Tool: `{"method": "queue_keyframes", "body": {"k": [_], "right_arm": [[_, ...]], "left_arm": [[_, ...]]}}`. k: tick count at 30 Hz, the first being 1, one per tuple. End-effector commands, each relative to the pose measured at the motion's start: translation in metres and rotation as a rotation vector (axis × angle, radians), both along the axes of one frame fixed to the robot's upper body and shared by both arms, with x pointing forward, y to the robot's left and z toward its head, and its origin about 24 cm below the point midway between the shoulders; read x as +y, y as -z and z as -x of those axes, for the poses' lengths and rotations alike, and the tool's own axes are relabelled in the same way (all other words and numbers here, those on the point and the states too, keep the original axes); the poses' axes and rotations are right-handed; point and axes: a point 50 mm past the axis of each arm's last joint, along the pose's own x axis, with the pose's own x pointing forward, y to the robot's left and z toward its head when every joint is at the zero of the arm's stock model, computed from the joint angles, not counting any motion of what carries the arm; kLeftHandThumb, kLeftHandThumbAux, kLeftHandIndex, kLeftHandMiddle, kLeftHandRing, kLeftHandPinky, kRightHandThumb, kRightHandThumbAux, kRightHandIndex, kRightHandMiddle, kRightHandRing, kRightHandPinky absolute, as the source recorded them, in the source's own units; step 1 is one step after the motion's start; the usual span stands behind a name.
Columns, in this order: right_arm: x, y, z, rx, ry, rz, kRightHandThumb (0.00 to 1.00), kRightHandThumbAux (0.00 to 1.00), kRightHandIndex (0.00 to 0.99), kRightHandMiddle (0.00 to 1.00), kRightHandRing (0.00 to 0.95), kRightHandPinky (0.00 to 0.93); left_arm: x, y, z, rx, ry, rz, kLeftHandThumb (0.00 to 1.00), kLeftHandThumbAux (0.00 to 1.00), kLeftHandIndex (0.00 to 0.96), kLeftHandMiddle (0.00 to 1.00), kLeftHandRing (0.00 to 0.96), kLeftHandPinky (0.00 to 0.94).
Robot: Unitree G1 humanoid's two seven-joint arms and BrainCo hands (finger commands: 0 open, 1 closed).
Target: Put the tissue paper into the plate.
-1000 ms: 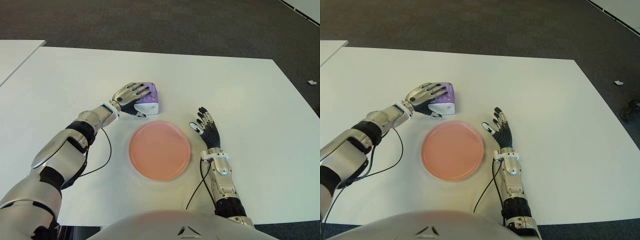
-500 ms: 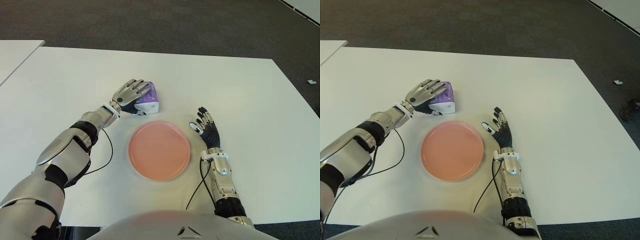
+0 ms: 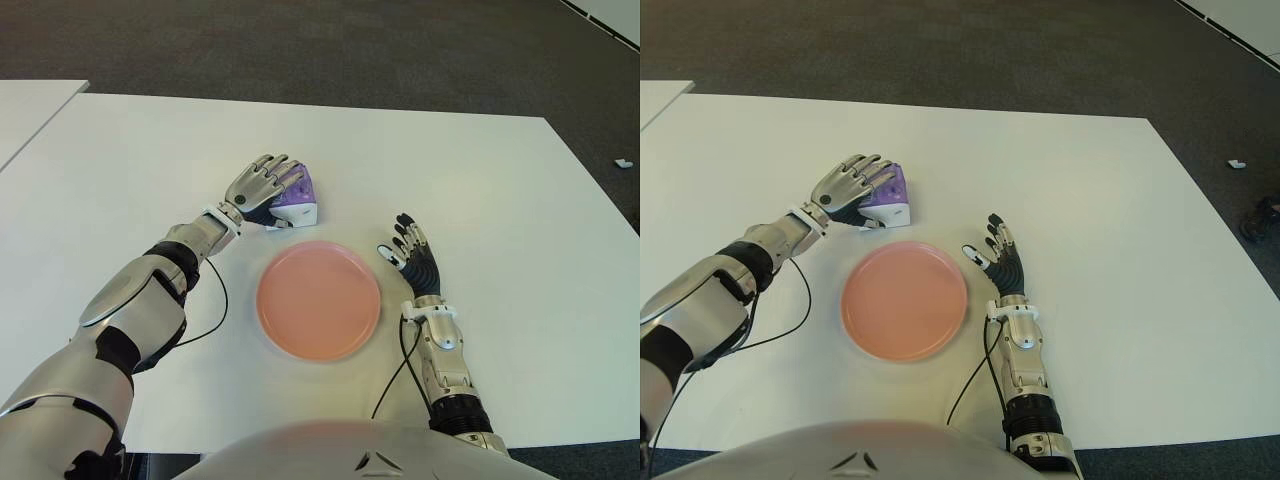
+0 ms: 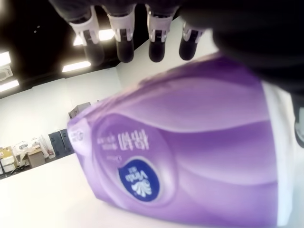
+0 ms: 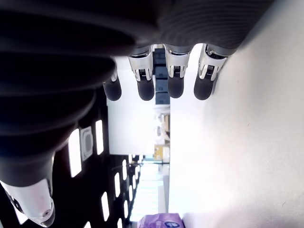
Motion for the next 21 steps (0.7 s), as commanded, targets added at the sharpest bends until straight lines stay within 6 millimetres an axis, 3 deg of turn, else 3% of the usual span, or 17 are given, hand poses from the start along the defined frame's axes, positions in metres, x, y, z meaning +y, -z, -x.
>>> {"method": "queue_keyframes", "body": {"k": [1,4,8,9,12,15,21], "right_arm": [[0.002,0.038,0.026,0.217,0.008,-0.020,0.000,0.676,0.000,0.004,0.000,0.000],[0.002,0.038,0.026,0.218,0.006,-0.020,0.000,0.680,0.000,0.005,0.000,0.000],[0.003,0.037,0.026,0.219,0.004,-0.019,0.000,0.678,0.000,0.007,0.000,0.000],[0.003,0.037,0.026,0.219,0.004,-0.018,0.000,0.676,0.000,0.008,0.000,0.000],[0.004,0.037,0.026,0.218,0.003,-0.017,0.000,0.673,0.000,0.009,0.000,0.000],[0.004,0.036,0.026,0.217,0.002,-0.016,0.000,0.672,0.000,0.007,0.000,0.000],[0.003,0.036,0.026,0.215,0.002,-0.014,0.000,0.671,0.000,0.003,0.000,0.000]], "left_arm": [[-0.002,0.007,0.003,0.009,0.010,-0.035,0.072,0.409,0.000,0.000,0.000,0.000],[-0.002,0.011,0.005,0.019,0.004,-0.042,0.076,0.432,0.000,0.000,0.000,0.000],[-0.003,0.015,0.007,0.024,0.000,-0.015,0.198,0.525,0.129,0.135,0.128,0.147],[-0.003,0.014,0.008,0.022,0.001,-0.002,0.380,0.588,0.236,0.285,0.279,0.296],[-0.006,0.016,0.011,0.004,0.017,0.036,0.605,0.661,0.368,0.503,0.499,0.521],[-0.009,0.018,0.015,-0.015,0.041,0.067,0.691,0.683,0.417,0.653,0.655,0.679],[-0.012,0.021,0.020,-0.018,0.063,0.124,0.736,0.693,0.440,0.766,0.769,0.785]]}}
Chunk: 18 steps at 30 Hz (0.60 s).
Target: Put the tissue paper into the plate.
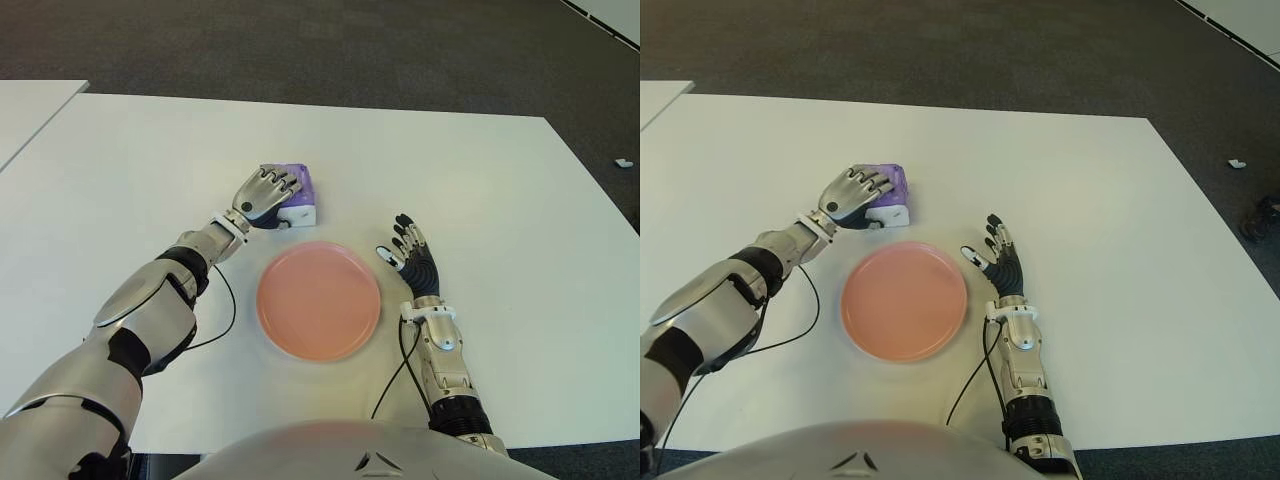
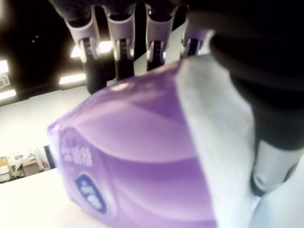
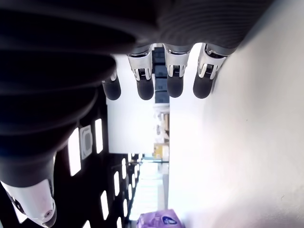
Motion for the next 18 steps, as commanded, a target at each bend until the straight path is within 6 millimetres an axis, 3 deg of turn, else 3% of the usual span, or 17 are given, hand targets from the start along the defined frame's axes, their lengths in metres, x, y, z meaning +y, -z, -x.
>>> {"method": "queue_keyframes", "body": {"k": [1,18], "right_arm": [[0.0013,0.0362,0.0251,0.212,0.009,-0.015,0.000,0.671,0.000,0.002,0.000,0.000],[0.0017,0.0359,0.0253,0.218,0.017,-0.022,0.000,0.679,0.000,0.005,0.000,0.000]], "left_arm": [[-0.0004,0.0135,0.0105,0.046,0.009,0.040,0.739,0.693,0.441,0.783,0.785,0.801],[-0.0022,0.0182,0.0147,0.086,0.002,0.110,0.741,0.696,0.443,0.842,0.842,0.839]]}}
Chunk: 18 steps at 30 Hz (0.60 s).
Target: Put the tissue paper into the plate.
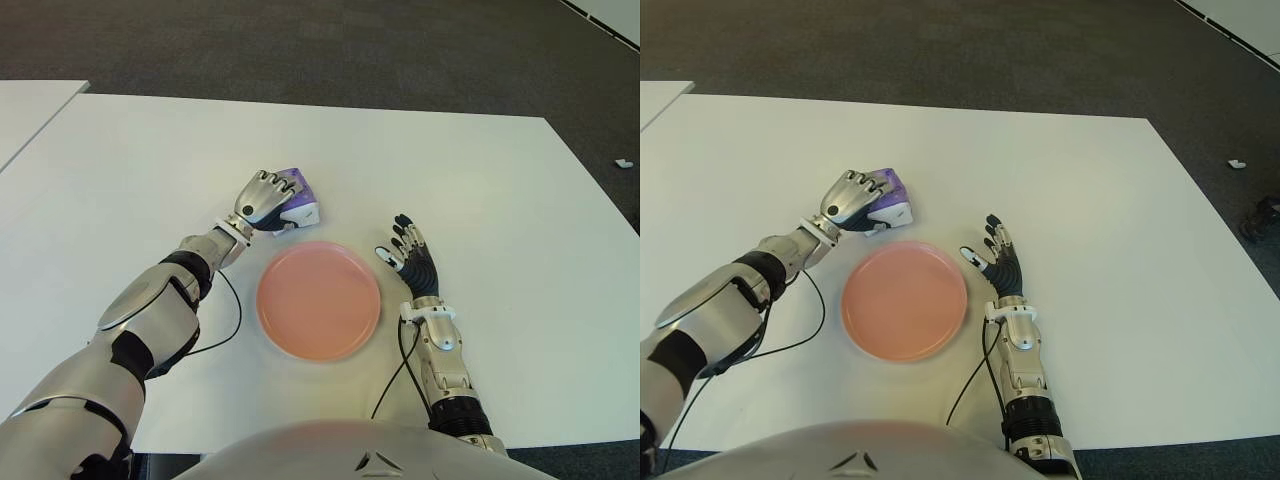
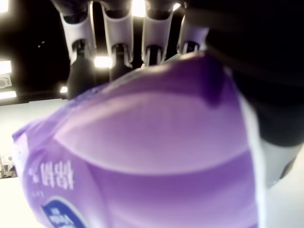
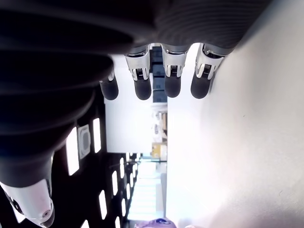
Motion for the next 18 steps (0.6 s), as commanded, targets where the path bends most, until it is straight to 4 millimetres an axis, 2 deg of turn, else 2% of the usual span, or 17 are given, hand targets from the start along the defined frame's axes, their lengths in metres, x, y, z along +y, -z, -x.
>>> {"method": "queue_keyframes", "body": {"k": [1,18], "right_arm": [[0.0006,0.0355,0.0251,0.208,0.019,-0.022,0.000,0.679,0.000,0.005,0.000,0.000],[0.0011,0.0353,0.0255,0.206,0.019,-0.017,0.000,0.667,0.000,0.004,0.000,0.000]], "left_arm": [[0.0024,0.0160,0.0101,0.069,-0.015,0.003,0.740,0.696,0.443,0.841,0.842,0.839],[0.0068,0.0165,0.0099,0.076,-0.045,0.015,0.735,0.695,0.444,0.836,0.834,0.832]]}}
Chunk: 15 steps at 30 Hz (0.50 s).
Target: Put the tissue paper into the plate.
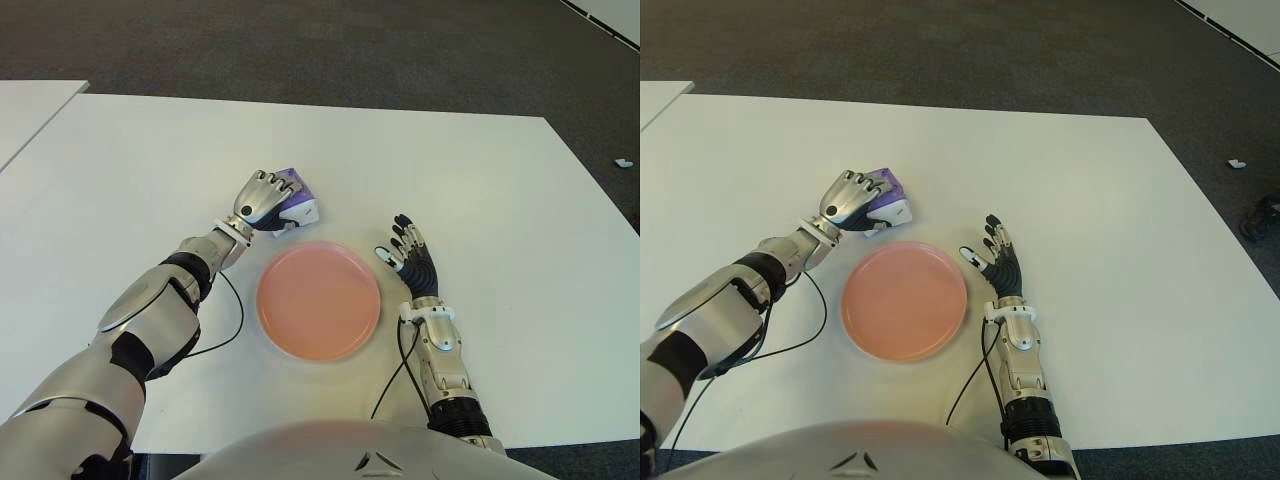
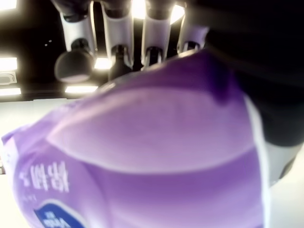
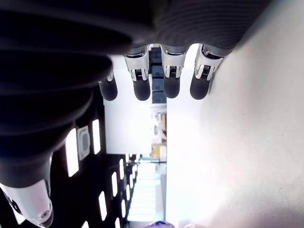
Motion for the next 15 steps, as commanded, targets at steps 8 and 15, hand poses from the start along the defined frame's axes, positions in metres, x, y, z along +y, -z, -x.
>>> {"method": "queue_keyframes", "body": {"k": [8,15], "right_arm": [[0.000,0.036,0.024,0.203,0.015,-0.013,0.000,0.667,0.000,0.005,0.000,0.000],[0.000,0.037,0.024,0.207,0.015,-0.017,0.000,0.675,0.000,0.000,0.000,0.000]], "left_arm": [[0.009,0.012,0.007,0.060,-0.039,-0.008,0.734,0.695,0.444,0.831,0.828,0.830],[0.015,-0.013,-0.008,0.017,-0.057,0.067,0.734,0.695,0.444,0.829,0.825,0.826]]}}
